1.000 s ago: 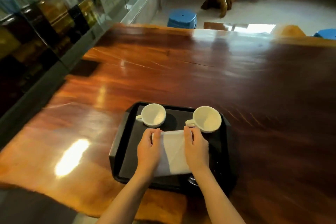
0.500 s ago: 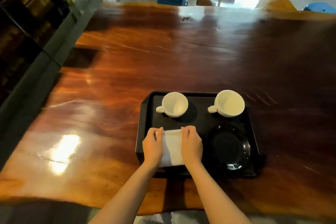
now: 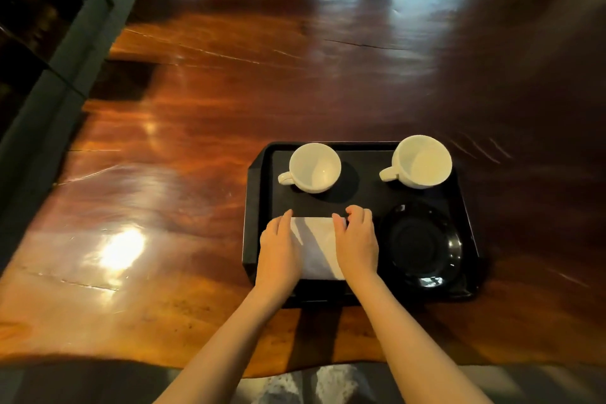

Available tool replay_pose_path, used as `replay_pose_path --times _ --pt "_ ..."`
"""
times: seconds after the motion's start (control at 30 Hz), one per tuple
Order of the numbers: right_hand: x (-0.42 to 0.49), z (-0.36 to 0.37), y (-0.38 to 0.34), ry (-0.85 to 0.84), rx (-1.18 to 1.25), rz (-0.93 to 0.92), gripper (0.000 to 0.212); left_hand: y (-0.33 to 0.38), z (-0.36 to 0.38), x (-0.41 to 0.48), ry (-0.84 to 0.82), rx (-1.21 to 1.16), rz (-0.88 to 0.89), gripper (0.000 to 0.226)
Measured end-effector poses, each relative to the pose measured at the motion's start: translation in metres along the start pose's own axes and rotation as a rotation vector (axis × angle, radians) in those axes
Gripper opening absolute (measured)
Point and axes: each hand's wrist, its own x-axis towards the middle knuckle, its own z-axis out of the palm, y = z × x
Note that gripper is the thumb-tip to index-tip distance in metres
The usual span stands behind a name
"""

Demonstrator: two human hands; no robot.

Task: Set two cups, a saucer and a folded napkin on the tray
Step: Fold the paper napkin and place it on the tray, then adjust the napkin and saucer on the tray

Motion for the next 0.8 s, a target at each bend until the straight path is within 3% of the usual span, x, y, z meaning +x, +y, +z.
replay_pose_path --times 0.13,0.3,0.5,0.67,0.8 --pt "-0.013 -0.013 0.012 -0.026 0.089 -0.001 0.041 -0.013 -0.002 -0.014 -0.054 -0.039 0.002 0.058" --pt "-0.038 -0.005 0.022 -0.176 0.03 -0.105 0.054 -0.013 0.015 -0.027 0.02 -0.003 -0.034 0.051" --pt "-0.031 -0.004 0.017 -0.207 0.08 -0.057 0.061 -0.009 0.007 -0.025 0.05 0.006 0.009 0.062" --pt "0.008 -0.024 0.004 -0.251 0.349 -0.052 0.077 0.017 -0.024 0.025 0.066 -0.236 0.017 0.068" --pt "0.05 -0.029 -0.013 -0.359 0.323 -0.097 0.095 0.034 -0.025 0.052 0.019 -0.355 -0.017 0.065"
